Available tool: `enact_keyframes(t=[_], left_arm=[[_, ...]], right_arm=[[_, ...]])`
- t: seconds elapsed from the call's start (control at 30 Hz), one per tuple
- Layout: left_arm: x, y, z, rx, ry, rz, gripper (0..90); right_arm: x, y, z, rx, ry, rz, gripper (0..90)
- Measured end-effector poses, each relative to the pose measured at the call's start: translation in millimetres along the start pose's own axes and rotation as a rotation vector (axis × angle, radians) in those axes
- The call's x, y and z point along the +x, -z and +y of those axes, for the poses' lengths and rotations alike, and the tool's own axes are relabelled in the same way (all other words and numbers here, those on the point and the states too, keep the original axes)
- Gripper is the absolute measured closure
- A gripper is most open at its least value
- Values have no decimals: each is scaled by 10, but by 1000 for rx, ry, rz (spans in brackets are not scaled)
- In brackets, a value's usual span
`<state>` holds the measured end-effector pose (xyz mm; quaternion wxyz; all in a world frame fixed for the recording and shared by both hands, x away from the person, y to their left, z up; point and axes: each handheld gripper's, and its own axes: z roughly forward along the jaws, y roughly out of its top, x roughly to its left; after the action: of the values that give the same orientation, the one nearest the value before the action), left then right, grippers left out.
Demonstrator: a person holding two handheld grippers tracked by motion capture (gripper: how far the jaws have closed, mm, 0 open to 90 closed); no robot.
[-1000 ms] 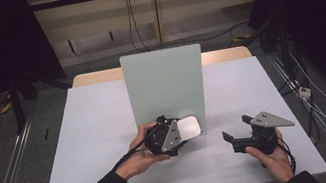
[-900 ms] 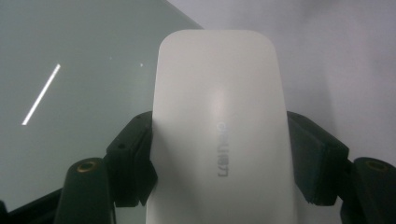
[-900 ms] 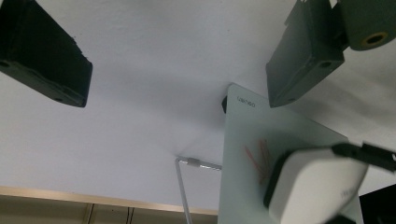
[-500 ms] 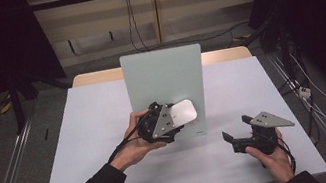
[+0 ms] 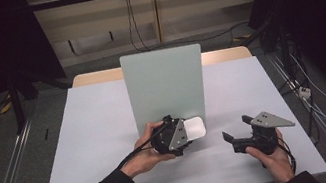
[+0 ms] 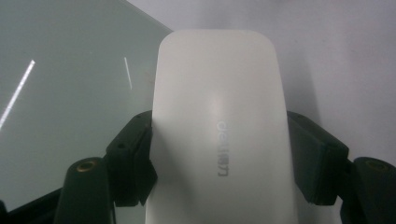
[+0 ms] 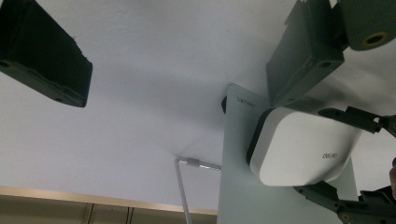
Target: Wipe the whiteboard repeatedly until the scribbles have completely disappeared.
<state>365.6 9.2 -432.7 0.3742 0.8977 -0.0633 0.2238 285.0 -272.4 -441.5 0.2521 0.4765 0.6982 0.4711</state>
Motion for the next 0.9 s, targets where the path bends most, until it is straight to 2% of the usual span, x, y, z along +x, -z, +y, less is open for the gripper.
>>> enact_keyframes(t=[0.2,0.37,0.53,0.9], left_arm=[[-23,-22,-45,45,-11,-61,311],[-75,-75,-29,60,-23,-70,311],[-47,-79,34,42,-18,-40,311],[228,139,154,-28,32,45,311]], right_arm=[[0,-1,0,0,0,1,72],[1,-4,1,0,1,0,71],[3,-3,2,0,1,0,71],[1,-1,2,-3,1,1,71]])
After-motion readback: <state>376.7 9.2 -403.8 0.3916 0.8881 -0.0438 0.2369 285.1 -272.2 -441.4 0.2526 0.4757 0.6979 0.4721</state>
